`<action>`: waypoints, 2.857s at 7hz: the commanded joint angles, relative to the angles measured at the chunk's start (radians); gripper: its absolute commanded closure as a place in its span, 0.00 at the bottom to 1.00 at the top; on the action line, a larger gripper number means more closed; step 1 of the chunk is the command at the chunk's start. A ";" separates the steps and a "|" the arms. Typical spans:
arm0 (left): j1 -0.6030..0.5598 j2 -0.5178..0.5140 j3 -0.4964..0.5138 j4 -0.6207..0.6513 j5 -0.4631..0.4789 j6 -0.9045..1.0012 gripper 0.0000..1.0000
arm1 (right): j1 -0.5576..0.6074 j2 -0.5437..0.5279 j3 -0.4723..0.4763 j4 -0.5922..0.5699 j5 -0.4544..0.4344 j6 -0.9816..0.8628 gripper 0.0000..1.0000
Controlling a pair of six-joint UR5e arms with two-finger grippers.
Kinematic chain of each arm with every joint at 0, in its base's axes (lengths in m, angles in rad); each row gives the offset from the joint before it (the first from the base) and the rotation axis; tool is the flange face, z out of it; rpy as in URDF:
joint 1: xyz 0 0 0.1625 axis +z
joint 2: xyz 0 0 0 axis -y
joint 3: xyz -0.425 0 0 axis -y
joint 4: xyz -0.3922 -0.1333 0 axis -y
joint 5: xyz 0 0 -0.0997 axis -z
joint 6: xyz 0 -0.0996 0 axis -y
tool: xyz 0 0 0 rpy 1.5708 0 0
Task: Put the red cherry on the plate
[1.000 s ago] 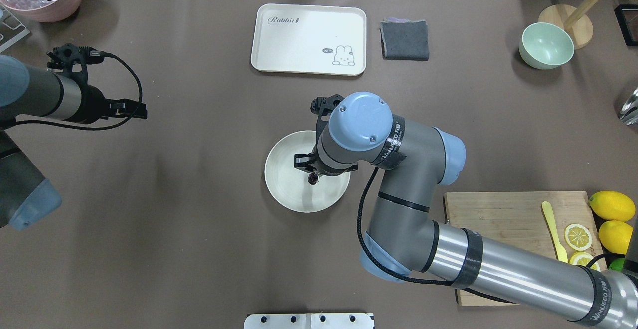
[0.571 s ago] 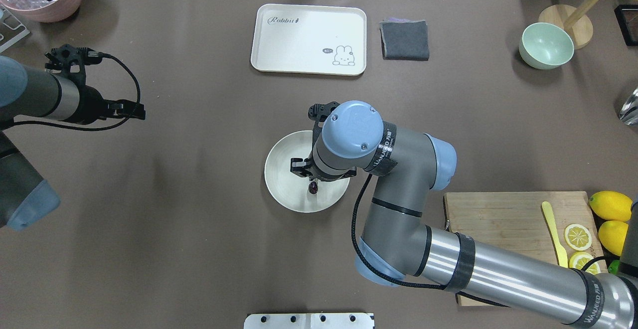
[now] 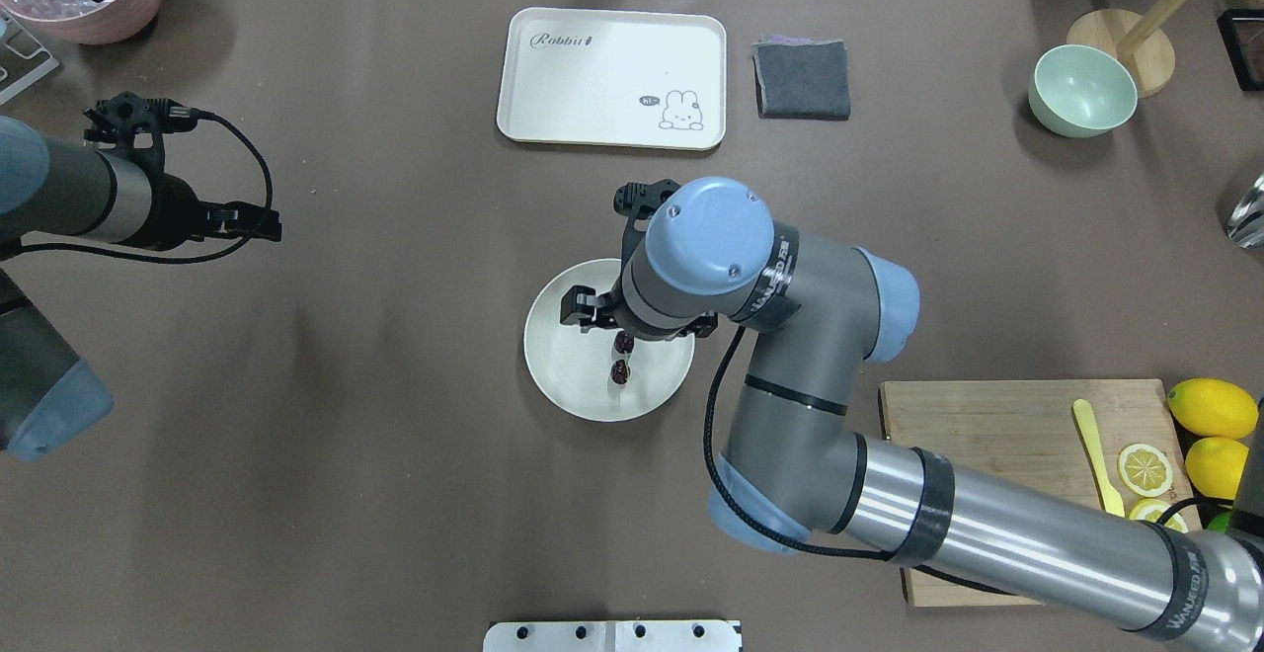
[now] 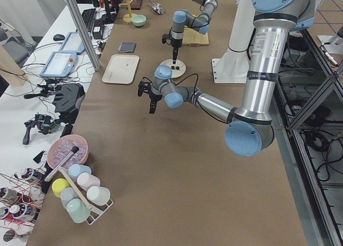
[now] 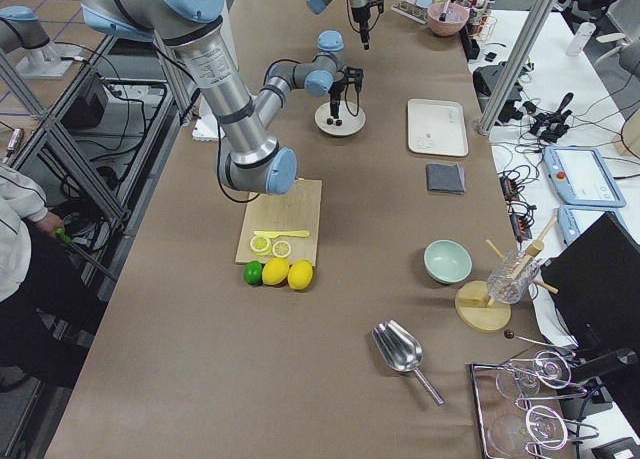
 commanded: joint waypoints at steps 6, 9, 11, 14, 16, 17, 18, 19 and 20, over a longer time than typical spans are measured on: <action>-0.327 0.156 0.006 0.011 -0.277 0.521 0.02 | 0.677 -0.367 -0.107 0.002 0.470 -0.913 0.00; -0.414 0.218 0.023 0.011 -0.277 0.658 0.02 | 0.950 -0.617 -0.107 -0.006 0.550 -1.275 0.00; -0.501 0.244 0.023 0.071 -0.315 0.765 0.02 | 1.065 -0.688 -0.110 -0.009 0.537 -1.396 0.00; -0.711 0.236 0.012 0.251 -0.438 1.007 0.02 | 1.141 -0.785 -0.113 -0.009 0.496 -1.460 0.00; -0.784 0.233 -0.041 0.407 -0.446 1.098 0.02 | 1.147 -0.796 -0.113 -0.010 0.496 -1.458 0.00; -0.784 0.244 -0.040 0.409 -0.443 1.092 0.02 | 1.150 -0.800 -0.111 -0.010 0.496 -1.458 0.00; -0.784 0.246 -0.035 0.409 -0.444 1.091 0.02 | 1.152 -0.800 -0.111 -0.010 0.496 -1.458 0.00; -0.784 0.247 -0.032 0.409 -0.443 1.091 0.02 | 1.155 -0.799 -0.111 -0.010 0.496 -1.458 0.00; -0.786 0.249 -0.032 0.409 -0.443 1.091 0.02 | 1.156 -0.796 -0.108 -0.010 0.497 -1.458 0.00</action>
